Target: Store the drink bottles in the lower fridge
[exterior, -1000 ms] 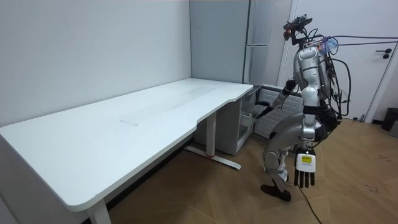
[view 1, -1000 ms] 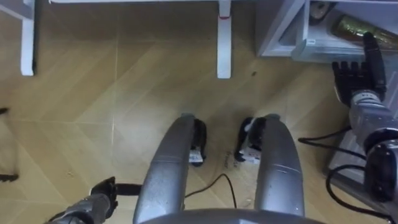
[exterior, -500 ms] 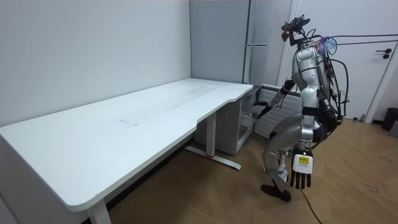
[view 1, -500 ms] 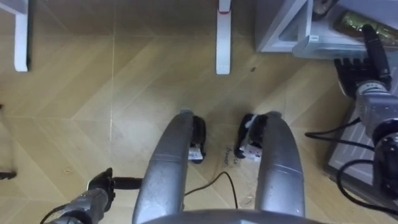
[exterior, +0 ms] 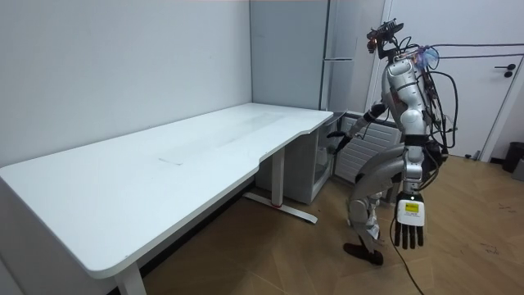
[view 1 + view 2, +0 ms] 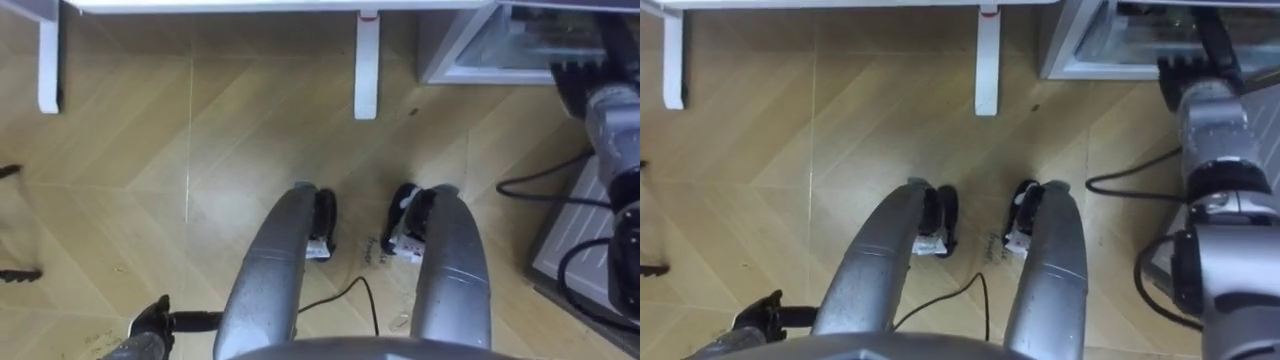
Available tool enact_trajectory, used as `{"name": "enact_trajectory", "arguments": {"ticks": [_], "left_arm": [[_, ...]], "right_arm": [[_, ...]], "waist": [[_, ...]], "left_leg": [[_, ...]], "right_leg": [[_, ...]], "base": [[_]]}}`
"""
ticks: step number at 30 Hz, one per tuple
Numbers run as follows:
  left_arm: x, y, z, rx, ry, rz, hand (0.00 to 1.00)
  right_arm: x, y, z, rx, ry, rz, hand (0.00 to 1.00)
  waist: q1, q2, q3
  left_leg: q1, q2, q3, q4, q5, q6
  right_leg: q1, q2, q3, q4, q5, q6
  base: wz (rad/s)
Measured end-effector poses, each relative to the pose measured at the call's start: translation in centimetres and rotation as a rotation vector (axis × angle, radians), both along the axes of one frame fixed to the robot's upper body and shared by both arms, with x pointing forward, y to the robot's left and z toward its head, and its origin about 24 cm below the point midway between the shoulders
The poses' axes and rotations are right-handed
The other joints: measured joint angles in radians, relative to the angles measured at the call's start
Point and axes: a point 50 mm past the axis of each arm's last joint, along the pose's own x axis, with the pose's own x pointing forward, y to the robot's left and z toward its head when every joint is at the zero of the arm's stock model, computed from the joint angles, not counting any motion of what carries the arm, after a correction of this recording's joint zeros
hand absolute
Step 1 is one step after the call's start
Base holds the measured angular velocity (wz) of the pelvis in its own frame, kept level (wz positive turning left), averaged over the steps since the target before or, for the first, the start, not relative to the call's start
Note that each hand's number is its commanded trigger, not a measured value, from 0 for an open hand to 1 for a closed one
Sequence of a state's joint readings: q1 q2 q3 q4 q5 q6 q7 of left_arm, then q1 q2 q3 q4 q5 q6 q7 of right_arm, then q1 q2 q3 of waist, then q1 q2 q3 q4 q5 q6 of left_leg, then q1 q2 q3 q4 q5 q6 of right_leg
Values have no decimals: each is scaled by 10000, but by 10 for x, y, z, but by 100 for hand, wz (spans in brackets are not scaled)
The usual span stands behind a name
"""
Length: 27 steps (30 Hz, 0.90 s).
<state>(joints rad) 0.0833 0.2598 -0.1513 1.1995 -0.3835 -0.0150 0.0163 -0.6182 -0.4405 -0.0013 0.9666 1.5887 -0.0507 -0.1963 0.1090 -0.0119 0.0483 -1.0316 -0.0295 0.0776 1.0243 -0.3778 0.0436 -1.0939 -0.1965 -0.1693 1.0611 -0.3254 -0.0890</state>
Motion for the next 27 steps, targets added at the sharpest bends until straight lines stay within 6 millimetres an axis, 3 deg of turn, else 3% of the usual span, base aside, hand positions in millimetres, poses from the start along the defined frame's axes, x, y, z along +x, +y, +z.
{"name": "enact_trajectory", "arguments": {"ticks": [6, 12, 22, 27], "left_arm": [[2, 1, 1, -200, -415, 632, 0], [-10, 3, 0, -170, -224, 824, 0], [-9, 2, 0, -182, -280, 709, 0], [-10, -3, -1, -381, -105, 316, 0]], "right_arm": [[9, 15, 14, -580, -143, 749, 0], [8, 14, 14, -481, 76, 544, 0], [8, 14, 14, -497, 80, 539, 0], [0, 5, -4, -517, 229, 456, 0]], "waist": [[102, -15, 10], [166, -1, 2], [223, 8, -2], [384, 27, 6]], "left_leg": [[225, 25, -81, -204, 121, -106], [344, -36, -175, -470, 315, -145], [405, -52, -239, -734, 486, -230], [832, -135, -297, -1037, 571, -286]], "right_leg": [[257, 14, -115, -210, -32, -8], [424, -126, -316, -396, 39, -33], [471, -138, -423, -583, 114, -125], [929, -120, -529, -821, 163, -160]], "base": [[0], [7], [0], [6]]}}
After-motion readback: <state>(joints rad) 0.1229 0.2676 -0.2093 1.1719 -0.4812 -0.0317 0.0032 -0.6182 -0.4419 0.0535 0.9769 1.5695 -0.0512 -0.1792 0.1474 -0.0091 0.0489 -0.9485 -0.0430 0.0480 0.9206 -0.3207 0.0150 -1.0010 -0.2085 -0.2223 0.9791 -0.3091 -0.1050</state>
